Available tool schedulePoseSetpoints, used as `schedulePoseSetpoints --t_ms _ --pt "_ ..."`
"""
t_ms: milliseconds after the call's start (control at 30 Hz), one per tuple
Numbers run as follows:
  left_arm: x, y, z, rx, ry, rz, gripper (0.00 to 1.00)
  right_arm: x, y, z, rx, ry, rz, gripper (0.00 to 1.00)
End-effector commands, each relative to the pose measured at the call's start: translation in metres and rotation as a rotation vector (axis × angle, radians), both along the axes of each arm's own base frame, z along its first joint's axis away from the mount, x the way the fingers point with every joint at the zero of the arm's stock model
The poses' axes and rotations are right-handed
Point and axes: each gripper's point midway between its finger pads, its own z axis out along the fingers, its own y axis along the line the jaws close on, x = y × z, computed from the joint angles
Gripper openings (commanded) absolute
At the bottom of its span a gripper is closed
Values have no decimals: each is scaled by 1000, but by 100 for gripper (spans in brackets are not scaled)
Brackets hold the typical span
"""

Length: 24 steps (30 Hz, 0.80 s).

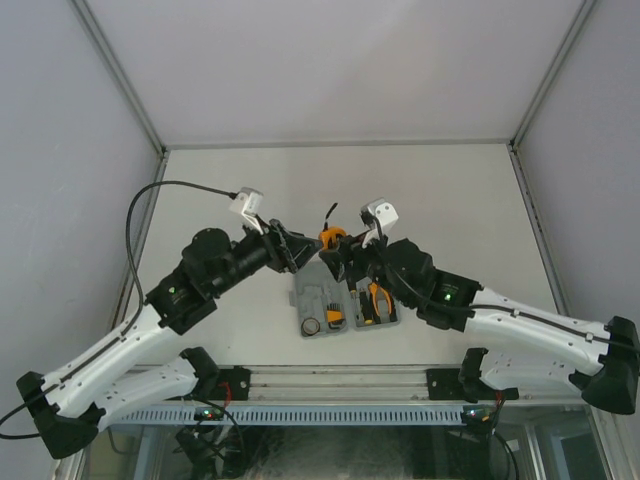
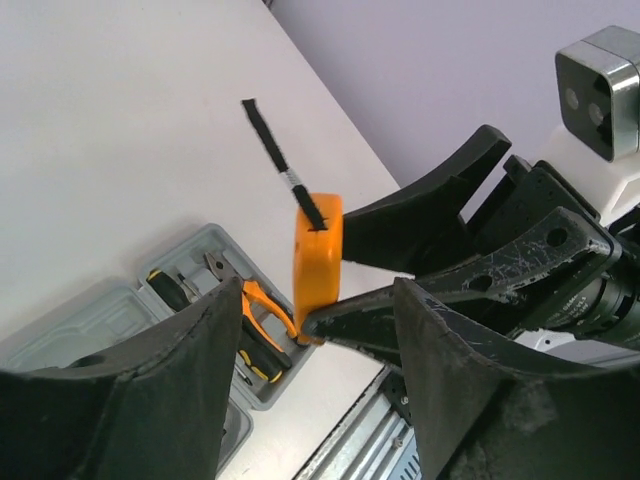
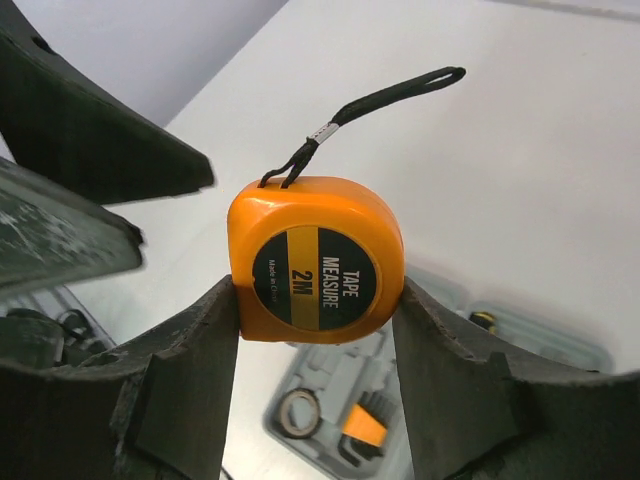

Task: Sort the tools into containers
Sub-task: Place the engineering item in the storage box.

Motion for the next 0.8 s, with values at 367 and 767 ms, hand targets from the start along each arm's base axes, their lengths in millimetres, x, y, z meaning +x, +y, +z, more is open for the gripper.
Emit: schedulePoseSetpoints --t_ms 367,767 --pt "0 64 40 18 -119 213 72 -42 -39 -15 -628 -568 518 0" --pt "-1 65 40 26 -126 199 74 -32 -54 -46 -1208 -896 684 0"
